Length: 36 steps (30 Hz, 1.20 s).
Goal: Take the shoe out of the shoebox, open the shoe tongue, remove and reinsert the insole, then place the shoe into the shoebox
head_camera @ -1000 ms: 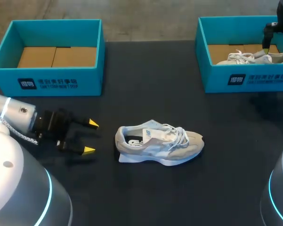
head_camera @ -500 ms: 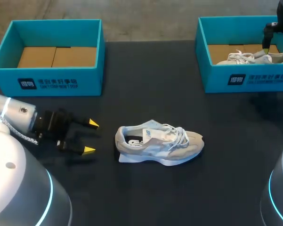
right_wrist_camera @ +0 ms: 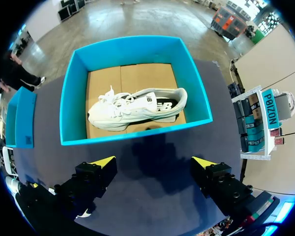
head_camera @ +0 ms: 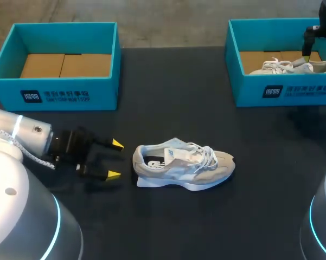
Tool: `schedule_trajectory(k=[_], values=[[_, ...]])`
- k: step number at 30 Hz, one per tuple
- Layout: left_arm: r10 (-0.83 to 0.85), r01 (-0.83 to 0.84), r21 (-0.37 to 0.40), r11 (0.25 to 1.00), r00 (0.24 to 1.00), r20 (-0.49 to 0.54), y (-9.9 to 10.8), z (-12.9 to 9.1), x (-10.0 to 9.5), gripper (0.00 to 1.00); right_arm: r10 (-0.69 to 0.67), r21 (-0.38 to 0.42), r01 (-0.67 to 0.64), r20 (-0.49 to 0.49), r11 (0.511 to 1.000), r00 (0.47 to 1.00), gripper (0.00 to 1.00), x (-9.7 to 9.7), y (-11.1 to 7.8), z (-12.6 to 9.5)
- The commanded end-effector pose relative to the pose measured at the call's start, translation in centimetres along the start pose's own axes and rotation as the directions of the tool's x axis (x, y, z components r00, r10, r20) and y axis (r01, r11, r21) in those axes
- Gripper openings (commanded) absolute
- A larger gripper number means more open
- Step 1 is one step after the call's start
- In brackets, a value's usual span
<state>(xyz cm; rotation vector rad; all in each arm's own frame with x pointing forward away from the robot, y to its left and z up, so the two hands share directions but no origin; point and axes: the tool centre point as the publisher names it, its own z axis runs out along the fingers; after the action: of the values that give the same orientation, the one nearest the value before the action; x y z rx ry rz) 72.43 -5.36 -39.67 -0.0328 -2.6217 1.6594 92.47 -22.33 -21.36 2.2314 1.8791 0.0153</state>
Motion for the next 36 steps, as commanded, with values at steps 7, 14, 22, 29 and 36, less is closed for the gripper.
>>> schedule_trajectory(k=[7,14,22,29,36], values=[[-0.016,0.017,0.025,1.000,0.999,-0.045,-0.5,4.0,-0.4,1.00,0.002,-0.001,-0.002,0.000,1.000,1.000,1.00,0.0,0.0,0.0],[-0.052,0.053,0.056,0.997,0.998,-0.031,-0.7,5.0,-0.3,1.00,0.002,-0.001,-0.002,0.000,1.000,1.000,1.00,0.0,0.0,0.0],[-0.065,0.069,0.071,0.995,0.996,-0.058,-1.0,6.4,0.5,1.00,0.002,-0.001,-0.002,0.000,1.000,1.000,1.00,0.0,0.0,0.0],[-0.072,0.075,0.088,0.993,0.997,-0.040,-1.2,7.4,0.3,1.00,0.002,-0.001,-0.002,0.000,1.000,1.000,1.00,0.0,0.0,0.0],[-0.070,0.073,0.096,0.993,0.997,-0.038,-1.7,8.2,-0.1,1.00,0.002,-0.001,-0.002,0.000,1.000,1.000,1.00,0.0,0.0,0.0]])
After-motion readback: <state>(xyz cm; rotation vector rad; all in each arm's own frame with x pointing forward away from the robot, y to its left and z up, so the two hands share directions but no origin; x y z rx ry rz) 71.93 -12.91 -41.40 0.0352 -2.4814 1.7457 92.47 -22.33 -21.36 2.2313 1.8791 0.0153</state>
